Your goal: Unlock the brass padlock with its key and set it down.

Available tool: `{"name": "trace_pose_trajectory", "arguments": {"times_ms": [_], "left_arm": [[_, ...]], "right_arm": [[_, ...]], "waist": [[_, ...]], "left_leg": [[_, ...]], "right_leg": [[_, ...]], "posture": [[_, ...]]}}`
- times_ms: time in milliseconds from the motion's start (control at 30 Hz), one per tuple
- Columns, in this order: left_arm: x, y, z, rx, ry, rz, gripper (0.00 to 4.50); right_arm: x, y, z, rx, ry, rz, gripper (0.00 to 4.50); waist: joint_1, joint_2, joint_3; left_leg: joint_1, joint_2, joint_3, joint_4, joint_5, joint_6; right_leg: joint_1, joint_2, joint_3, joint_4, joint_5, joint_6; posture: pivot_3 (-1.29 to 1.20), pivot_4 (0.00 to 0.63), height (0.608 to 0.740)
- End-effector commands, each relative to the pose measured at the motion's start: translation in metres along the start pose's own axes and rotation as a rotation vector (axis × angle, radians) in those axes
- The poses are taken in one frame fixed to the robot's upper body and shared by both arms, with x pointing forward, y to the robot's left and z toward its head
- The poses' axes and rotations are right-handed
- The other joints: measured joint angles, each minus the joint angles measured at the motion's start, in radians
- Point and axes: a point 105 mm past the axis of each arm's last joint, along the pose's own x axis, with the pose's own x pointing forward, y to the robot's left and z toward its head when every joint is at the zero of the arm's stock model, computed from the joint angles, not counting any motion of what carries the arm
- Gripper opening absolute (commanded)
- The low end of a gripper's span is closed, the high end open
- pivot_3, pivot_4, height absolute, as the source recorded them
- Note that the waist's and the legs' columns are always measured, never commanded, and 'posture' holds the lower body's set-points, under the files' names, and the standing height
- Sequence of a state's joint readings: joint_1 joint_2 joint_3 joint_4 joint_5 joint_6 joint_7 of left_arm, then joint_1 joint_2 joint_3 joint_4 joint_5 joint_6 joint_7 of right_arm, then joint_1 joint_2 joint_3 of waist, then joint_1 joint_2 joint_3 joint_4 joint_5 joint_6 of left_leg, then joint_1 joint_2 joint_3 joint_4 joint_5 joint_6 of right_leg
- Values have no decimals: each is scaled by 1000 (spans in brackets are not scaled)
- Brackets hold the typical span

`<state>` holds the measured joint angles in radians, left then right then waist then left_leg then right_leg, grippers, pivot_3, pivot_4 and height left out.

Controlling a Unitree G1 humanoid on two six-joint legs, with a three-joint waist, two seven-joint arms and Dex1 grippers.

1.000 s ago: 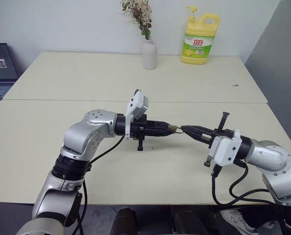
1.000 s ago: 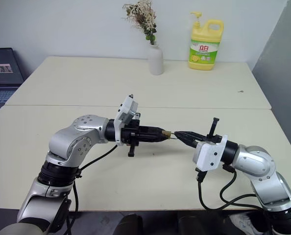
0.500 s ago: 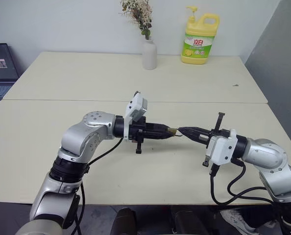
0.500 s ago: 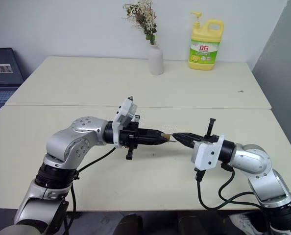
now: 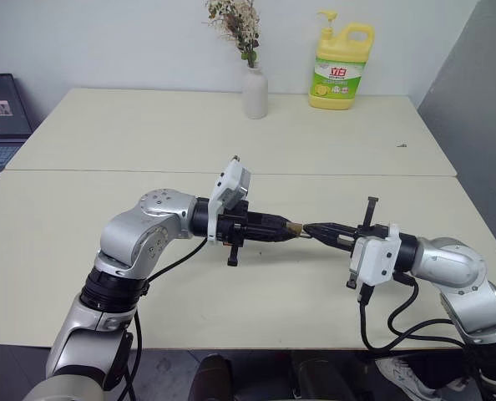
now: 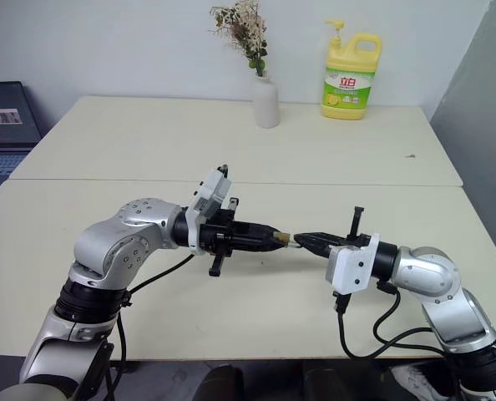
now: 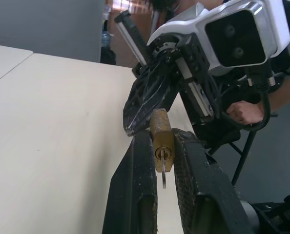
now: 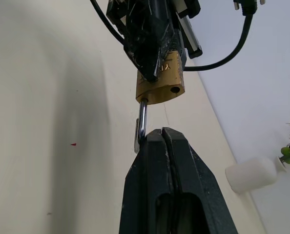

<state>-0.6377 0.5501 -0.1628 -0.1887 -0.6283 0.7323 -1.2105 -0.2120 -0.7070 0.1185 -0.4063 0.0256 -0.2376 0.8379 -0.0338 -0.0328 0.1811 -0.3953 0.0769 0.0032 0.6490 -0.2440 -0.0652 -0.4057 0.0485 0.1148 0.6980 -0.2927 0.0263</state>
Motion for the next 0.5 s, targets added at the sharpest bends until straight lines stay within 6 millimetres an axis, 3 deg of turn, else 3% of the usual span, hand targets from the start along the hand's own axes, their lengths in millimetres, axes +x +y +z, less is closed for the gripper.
{"name": "trace_pose_trajectory", "arguments": {"times_ms": [33,500], "left_arm": [[-2,-4,10,45,-22,-10,161],[-3,-6,13,40,-37,-22,161]], "right_arm": [[0,-3,8,-26,-35,11,0],[-3,3,3,34,-21,36,0]], "waist": [[0,0,0],[0,0,0]], "left_leg": [[0,0,0,0,0,0],[0,0,0,0,0,0]], "right_leg": [[0,0,0,0,0,0],[0,0,0,0,0,0]], "posture": [[0,150,740],[0,150,740]]}}
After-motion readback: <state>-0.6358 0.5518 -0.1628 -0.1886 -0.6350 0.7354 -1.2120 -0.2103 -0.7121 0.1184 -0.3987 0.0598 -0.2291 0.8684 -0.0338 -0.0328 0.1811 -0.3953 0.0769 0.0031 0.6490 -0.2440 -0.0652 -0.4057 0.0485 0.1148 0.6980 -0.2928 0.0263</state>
